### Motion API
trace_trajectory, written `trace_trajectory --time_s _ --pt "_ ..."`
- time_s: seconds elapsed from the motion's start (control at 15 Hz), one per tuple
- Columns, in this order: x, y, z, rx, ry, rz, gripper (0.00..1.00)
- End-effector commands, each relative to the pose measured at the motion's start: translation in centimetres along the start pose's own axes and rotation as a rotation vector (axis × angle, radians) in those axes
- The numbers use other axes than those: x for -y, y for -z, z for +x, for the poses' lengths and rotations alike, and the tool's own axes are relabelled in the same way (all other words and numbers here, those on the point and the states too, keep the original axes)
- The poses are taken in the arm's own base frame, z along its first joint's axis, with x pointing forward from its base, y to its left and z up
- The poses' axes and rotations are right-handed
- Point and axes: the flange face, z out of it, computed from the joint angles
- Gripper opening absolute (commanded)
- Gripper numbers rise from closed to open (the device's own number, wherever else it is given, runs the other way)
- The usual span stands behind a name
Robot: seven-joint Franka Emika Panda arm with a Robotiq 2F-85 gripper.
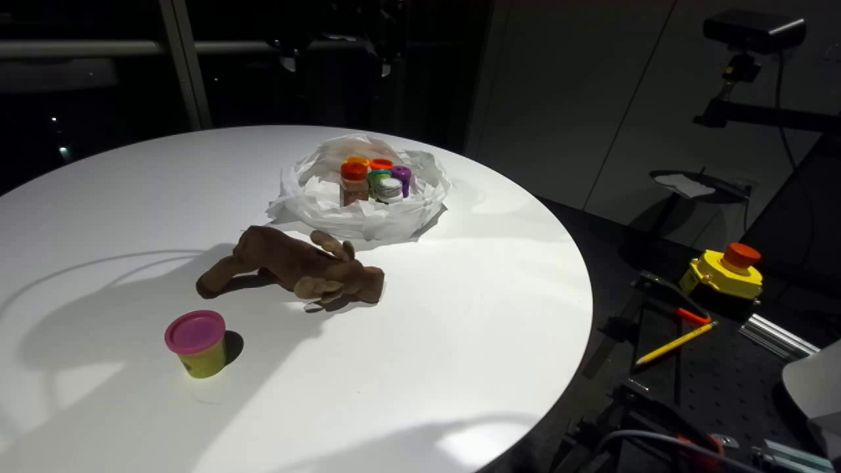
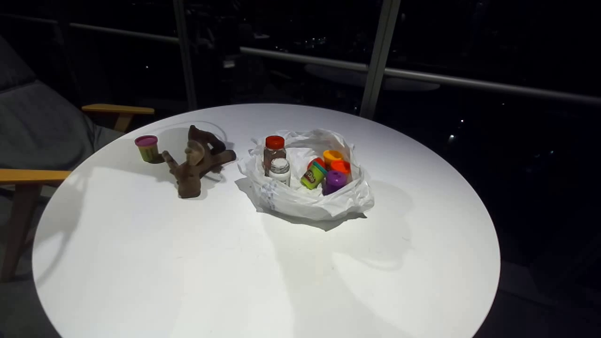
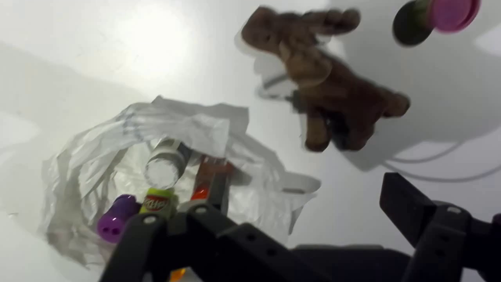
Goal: Put all the objects on the table in the plastic bag
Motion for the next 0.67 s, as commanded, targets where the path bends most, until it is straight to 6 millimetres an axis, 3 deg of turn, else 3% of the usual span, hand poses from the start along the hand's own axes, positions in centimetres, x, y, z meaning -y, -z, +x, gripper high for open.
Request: trace_trajectory --time_s 0.0,0.27,0.47,0.6 --pt "7.3 -1.6 -4.8 0.107 0.117 -0.028 1.00" --pt "13.1 -5.0 -10.1 0.121 0.266 -0.047 1.00" --pt "16.1 -7.5 -12.1 0.030 0.341 0.001 1.00" --pt "17.7 -8.0 -12.7 -0.027 0.343 0.097 1.00"
